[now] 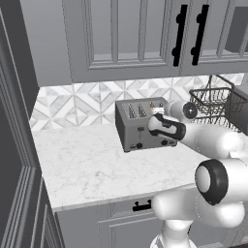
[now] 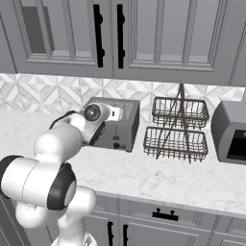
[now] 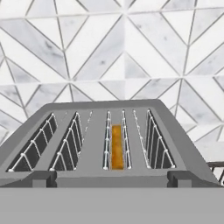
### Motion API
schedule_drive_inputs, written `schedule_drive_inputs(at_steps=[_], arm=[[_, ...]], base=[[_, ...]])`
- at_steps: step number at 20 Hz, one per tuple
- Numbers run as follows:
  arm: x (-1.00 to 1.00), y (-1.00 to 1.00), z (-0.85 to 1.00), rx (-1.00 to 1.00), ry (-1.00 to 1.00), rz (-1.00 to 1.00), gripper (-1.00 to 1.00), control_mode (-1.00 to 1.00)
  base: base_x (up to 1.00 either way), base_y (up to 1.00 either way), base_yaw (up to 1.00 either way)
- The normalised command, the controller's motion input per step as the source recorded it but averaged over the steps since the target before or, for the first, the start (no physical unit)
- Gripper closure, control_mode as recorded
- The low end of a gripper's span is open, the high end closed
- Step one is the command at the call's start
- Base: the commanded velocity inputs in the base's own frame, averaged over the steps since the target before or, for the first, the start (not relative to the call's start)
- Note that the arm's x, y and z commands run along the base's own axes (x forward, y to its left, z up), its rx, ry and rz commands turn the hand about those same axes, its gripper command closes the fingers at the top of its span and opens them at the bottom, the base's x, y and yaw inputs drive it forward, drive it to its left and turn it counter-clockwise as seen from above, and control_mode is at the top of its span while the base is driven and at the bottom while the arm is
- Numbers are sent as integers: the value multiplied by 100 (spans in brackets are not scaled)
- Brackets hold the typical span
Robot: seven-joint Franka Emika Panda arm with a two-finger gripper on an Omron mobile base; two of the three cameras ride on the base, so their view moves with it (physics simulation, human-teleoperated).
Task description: Start the toaster. Once the lever pops up, take the bread to the plate on the dining counter.
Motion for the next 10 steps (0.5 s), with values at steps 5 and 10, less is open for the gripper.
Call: schedule_drive_inputs(at_steps=[5, 10], arm=[[30, 0, -1, 0, 0, -2, -100, -100], [22, 0, -7, 0, 0, -2, -100, -100]], base=[[0, 0, 0], [0, 0, 0]])
